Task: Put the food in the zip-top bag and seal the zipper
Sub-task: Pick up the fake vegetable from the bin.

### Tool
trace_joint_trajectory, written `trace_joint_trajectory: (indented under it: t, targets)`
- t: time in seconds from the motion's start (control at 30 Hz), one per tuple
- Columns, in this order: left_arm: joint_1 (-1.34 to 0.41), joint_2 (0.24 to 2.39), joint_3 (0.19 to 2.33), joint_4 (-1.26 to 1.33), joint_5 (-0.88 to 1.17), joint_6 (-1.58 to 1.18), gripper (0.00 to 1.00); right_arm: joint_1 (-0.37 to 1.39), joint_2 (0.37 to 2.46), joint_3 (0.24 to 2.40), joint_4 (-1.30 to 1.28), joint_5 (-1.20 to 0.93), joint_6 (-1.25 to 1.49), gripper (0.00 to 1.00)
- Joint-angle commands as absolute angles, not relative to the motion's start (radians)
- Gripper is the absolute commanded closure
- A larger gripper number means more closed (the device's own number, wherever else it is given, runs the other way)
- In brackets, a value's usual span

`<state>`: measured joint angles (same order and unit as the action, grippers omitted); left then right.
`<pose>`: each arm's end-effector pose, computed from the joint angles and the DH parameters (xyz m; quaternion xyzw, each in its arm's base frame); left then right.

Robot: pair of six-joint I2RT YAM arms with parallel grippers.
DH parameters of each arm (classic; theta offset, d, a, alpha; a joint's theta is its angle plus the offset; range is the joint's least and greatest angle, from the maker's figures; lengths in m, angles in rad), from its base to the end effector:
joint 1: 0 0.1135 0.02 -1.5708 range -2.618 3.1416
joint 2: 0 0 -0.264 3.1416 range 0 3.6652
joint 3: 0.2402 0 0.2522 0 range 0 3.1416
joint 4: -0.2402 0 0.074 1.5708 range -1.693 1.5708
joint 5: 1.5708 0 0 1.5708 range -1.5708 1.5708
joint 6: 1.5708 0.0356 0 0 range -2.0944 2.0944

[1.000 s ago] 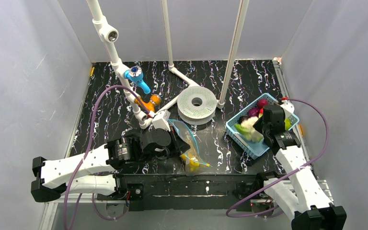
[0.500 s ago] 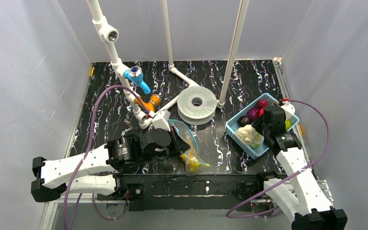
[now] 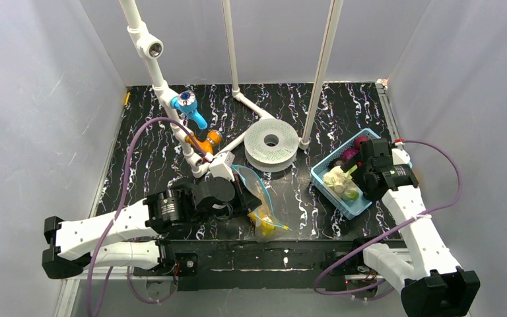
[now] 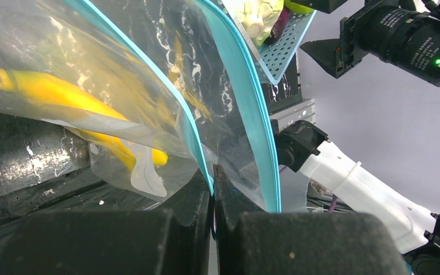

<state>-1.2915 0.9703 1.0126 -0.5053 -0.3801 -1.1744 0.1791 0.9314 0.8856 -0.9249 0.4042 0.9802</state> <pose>0.0703 -0.1971 0.3538 -0.0503 0.8396 -0.4341 0.3228 0.1700 0.0165 0.2860 0.4196 0.8387 -0.0018 0.3473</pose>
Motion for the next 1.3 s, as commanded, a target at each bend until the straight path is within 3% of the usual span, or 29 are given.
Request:
trace_joint_trajectory:
  t: [0.0, 0.2, 0.4, 0.73, 0.97, 1.07, 1.17, 1.27]
  targets:
    - [-1.289, 0.942, 1.024, -0.519, -0.396, -1.164, 1.00, 0.181, 0.936, 0.850, -0.828, 0.312, 0.898, 0.02]
    - [-1.289, 0.943, 1.012, -0.514, -0.395, -1.166, 1.00, 0.182, 0.912, 0.707, -0.623, 0.200, 0.618, 0.02]
    - [-1.289, 0.962, 1.027, -0.517, -0.391, -1.159, 1.00, 0.181, 0.914, 0.710, -0.639, 0.292, 0.834, 0.02]
    - [-1.288, 0.942, 1.019, -0.526, -0.397, -1.160, 1.00, 0.188, 1.104, 0.685, -0.468, 0.270, 0.656, 0.02]
    - [-1.289, 0.957, 1.040, -0.534, -0.395, -1.151, 1.00, 0.189, 1.165, 0.727, -0.508, 0.389, 0.731, 0.02]
    - [-1.289, 0.962, 1.053, -0.543, -0.393, -1.142, 1.00, 0.195, 1.156, 0.752, -0.521, 0.338, 0.682, 0.02]
    - [-1.289, 0.955, 1.139, -0.674, -0.424, -1.113, 1.00, 0.224, 1.058, 0.782, -0.556, 0.263, 0.641, 0.02]
    - [-1.289, 0.974, 1.308, -0.940, -0.441, -1.073, 1.00, 0.232, 1.022, 0.796, -0.585, 0.379, 0.633, 0.02]
